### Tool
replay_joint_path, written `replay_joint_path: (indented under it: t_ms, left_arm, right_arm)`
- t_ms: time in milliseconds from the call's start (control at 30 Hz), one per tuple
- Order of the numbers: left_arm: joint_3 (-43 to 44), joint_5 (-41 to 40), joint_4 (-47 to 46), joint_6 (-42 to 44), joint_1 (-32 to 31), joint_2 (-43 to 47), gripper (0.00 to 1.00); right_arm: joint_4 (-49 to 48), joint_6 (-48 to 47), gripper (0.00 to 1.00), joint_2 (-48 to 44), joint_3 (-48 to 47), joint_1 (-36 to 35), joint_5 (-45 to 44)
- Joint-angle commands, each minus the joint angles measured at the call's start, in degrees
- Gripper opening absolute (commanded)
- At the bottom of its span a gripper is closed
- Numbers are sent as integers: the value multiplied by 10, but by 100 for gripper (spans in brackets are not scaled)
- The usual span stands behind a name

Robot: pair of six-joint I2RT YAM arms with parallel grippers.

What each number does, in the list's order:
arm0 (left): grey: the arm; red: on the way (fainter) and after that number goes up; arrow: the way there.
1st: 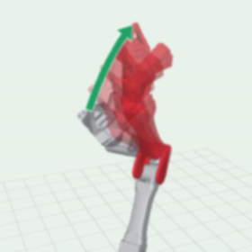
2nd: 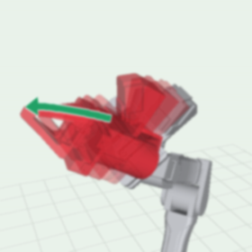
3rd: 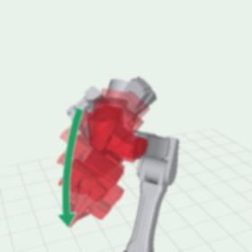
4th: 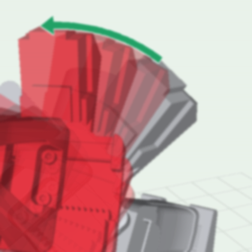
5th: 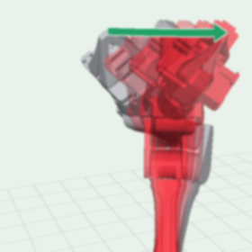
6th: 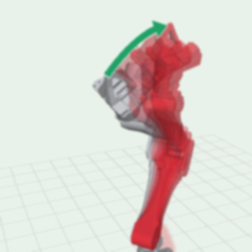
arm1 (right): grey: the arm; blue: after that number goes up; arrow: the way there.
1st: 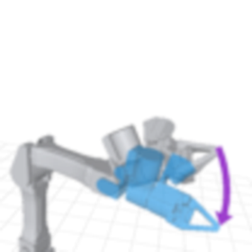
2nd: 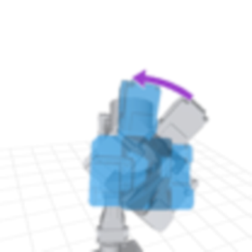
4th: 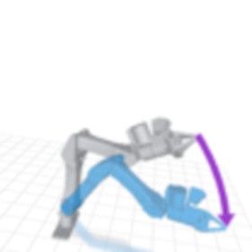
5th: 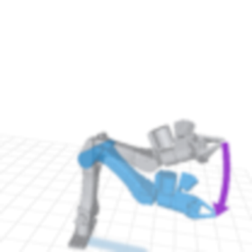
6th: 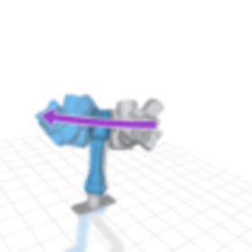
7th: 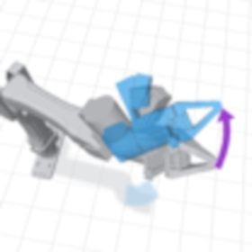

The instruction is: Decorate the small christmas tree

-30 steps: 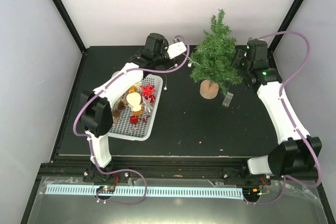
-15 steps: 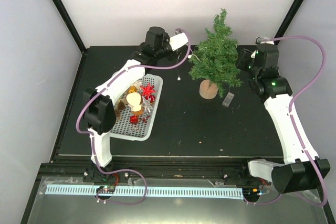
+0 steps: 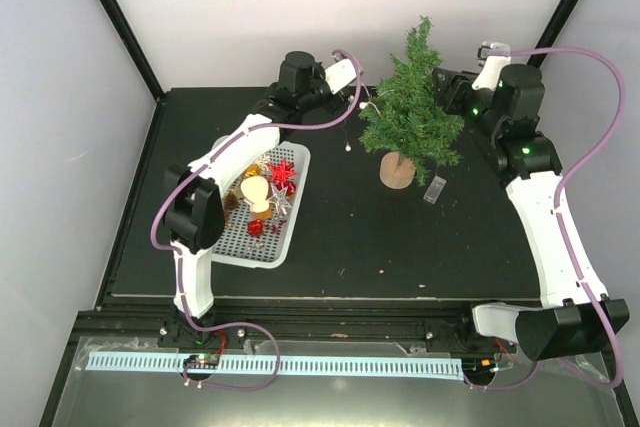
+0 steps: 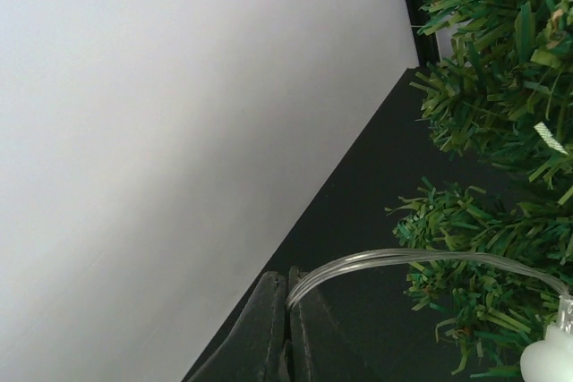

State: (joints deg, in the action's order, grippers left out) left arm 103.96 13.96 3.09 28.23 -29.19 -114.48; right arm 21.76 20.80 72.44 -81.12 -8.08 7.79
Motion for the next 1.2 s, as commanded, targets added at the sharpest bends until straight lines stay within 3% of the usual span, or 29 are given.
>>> replay_joint_path:
  t_ms: [0,433,700,1167]
  left_arm:
    - [3,27,-18,-31,8,3,1]
    - [3,50,4,-38,10,13,1]
    - [1,56,8,-40,12,15,2]
    - [-8,61,8,-50,16,14,2]
  right_arm:
    - [-61,-49,69,-19,-29,1,99]
    - [-21,-58,70,106,-186,-2,150]
    - [-36,-64,66,97,-124,-5,101]
    - [-59,-61,62,102,-60,-5,106]
